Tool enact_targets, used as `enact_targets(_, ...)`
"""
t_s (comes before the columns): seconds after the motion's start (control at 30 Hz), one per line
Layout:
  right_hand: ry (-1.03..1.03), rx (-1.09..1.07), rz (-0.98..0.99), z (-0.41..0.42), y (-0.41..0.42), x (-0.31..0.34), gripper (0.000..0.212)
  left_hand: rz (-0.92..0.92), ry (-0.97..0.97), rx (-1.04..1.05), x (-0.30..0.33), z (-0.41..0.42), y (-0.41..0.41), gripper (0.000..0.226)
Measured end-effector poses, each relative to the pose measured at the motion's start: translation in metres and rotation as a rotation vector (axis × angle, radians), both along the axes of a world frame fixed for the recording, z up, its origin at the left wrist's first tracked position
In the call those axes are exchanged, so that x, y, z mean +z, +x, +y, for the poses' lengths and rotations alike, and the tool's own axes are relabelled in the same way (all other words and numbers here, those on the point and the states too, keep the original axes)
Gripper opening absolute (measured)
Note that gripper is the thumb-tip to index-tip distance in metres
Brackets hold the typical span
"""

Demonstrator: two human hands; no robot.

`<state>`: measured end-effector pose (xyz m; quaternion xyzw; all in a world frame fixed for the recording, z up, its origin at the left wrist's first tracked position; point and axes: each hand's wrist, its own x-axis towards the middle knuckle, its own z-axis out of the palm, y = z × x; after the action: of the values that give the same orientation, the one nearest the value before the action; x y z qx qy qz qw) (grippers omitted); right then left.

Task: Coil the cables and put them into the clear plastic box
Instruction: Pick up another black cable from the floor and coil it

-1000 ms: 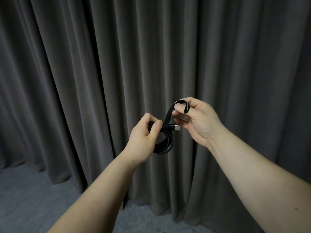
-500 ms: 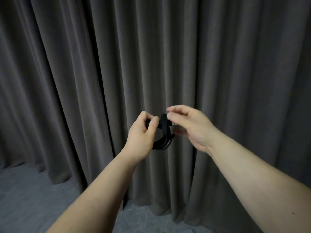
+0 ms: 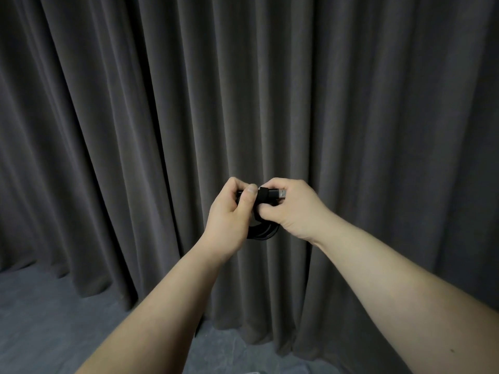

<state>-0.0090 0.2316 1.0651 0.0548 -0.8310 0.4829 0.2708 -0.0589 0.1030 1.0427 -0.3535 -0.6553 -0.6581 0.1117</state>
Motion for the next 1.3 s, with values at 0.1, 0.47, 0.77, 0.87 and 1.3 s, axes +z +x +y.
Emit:
enact_targets(0.1,0.132,-0.161,0.045,-0.003,-0.001,-0.001,0.010,-0.003,0.032,-0.024,0.000,0.003,0.003,0.023)
enact_targets(0.47,0.087,-0.211,0.022,0.003,-0.001,-0.006,0.011,0.017,0.017,0.002,-0.003,0.005,-0.002,0.017)
enact_targets(0.77,-0.227,0.236,-0.085,0.009,0.005,-0.005,0.037,0.035,0.029,0.008,-0.002,0.005,-0.001,0.023)
enact_targets(0.87,-0.394,0.408,-0.183,0.014,0.008,-0.002,0.037,0.018,0.045,-0.010,0.001,0.003,-0.001,0.021)
enact_targets(1.3,-0.701,0.670,-0.345,0.037,0.003,-0.004,0.048,-0.014,0.079,-0.099,0.006,0.002,0.002,0.022)
